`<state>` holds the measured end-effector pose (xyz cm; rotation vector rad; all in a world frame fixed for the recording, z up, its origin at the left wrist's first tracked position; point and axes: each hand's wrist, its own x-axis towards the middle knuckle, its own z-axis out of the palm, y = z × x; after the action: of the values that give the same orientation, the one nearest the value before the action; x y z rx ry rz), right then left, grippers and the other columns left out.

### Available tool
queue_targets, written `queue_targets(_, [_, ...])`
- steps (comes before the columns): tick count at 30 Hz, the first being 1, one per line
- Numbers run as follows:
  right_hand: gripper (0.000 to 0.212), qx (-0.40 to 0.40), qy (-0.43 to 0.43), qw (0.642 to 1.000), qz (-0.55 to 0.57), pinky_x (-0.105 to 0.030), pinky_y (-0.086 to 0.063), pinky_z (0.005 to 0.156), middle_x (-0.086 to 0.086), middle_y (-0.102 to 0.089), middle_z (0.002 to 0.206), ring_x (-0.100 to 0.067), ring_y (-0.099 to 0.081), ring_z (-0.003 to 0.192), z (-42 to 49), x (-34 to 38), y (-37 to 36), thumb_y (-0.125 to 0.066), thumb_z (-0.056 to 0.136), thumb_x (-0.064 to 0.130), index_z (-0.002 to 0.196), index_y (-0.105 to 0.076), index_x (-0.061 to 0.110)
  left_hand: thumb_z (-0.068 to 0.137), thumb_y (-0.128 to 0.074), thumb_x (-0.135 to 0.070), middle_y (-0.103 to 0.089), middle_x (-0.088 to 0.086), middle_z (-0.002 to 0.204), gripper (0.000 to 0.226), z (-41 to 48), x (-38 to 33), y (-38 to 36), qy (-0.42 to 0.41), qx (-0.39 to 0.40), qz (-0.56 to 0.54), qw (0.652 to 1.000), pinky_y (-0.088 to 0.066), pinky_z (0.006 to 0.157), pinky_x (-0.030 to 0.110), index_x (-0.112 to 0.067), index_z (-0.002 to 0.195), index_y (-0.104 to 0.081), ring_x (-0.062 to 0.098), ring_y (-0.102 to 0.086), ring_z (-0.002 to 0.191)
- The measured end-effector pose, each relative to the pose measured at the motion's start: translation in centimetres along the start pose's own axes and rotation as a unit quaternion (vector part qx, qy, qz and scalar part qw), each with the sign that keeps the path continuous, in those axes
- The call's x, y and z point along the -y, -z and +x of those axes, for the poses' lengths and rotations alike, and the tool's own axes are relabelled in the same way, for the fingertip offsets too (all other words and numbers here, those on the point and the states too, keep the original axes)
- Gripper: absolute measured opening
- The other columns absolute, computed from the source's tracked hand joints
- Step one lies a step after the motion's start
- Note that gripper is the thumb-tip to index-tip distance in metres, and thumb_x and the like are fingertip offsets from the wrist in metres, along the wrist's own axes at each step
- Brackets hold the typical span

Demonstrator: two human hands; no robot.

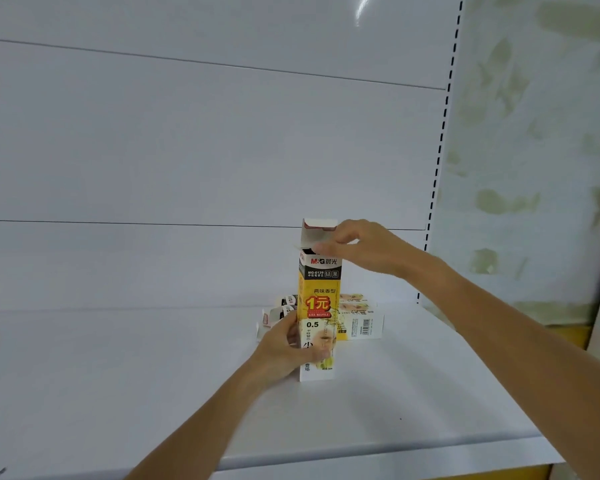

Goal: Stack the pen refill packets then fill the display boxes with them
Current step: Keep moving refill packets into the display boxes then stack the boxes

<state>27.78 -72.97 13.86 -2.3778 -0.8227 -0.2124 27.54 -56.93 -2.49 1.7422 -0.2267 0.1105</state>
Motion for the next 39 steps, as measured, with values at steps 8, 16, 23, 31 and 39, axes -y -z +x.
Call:
queue_targets(8, [0.007, -0.09, 0.049, 0.989, 0.103, -0.036, -0.048, 0.087, 0.011, -0.06, 0.099, -0.008, -0.057, 0.096, 0.8, -2.2, -1.0, -0.07, 0.08, 0.025, 0.079, -0.07, 0.018, 0.069, -0.079, -0.004, -0.069, -0.008, 0.105, 0.054, 0.0, 0.3, -0.2, -0.014, 0.006, -0.028, 0.999, -0.055, 0.082, 0.027, -0.028, 0.111, -0.055, 0.011, -0.064, 0.102])
queue_targets(16, [0.04, -0.083, 0.005, 0.996, -0.014, -0.036, -0.046, 0.077, -0.007, -0.064, 0.091, -0.027, -0.059, 0.085, 1.3, -0.9, -0.9, -0.052, 0.092, 0.035, 0.083, -0.067, -0.001, 0.071, -0.077, -0.004, -0.068, -0.01, 0.104, 0.053, -0.3, 0.1, -0.3, -0.024, 0.01, -0.032, 0.999, -0.054, 0.076, 0.022, -0.029, 0.111, -0.054, 0.011, -0.064, 0.101])
queue_targets(23, [0.026, -0.099, 0.025, 0.96, 0.262, -0.042, -0.049, 0.095, 0.004, -0.063, 0.113, -0.017, -0.059, 0.104, 0.6, -2.7, -1.8, -0.038, 0.099, 0.031, 0.106, -0.062, 0.037, 0.063, -0.082, -0.041, -0.044, -0.02, 0.124, 0.09, -1.2, -2.4, -0.3, -0.138, -0.074, 0.037, 0.987, -0.05, 0.078, 0.016, -0.059, 0.123, -0.017, 0.004, -0.056, 0.108])
queue_targets(31, [0.035, -0.134, 0.003, 0.92, 0.367, -0.029, -0.052, 0.083, -0.004, -0.068, 0.104, -0.018, -0.063, 0.099, 1.6, -2.7, -3.7, -0.06, 0.087, 0.028, 0.122, -0.059, 0.027, 0.08, -0.07, -0.024, -0.057, -0.018, 0.1, 0.073, 0.6, -6.3, 0.1, -0.198, -0.078, 0.13, 0.968, -0.055, 0.064, 0.018, -0.059, 0.118, -0.019, 0.006, -0.066, 0.081])
queue_targets(39, [0.03, -0.218, 0.003, 0.804, 0.553, -0.036, -0.057, 0.065, -0.009, -0.064, 0.086, -0.022, -0.065, 0.074, 2.5, -1.9, -6.5, -0.064, 0.084, 0.007, 0.109, -0.058, 0.024, 0.079, -0.071, -0.02, -0.066, -0.003, 0.101, 0.071, 1.2, -6.1, 1.1, -0.202, -0.065, 0.122, 0.969, -0.059, 0.071, 0.032, -0.059, 0.115, -0.024, 0.012, -0.068, 0.085])
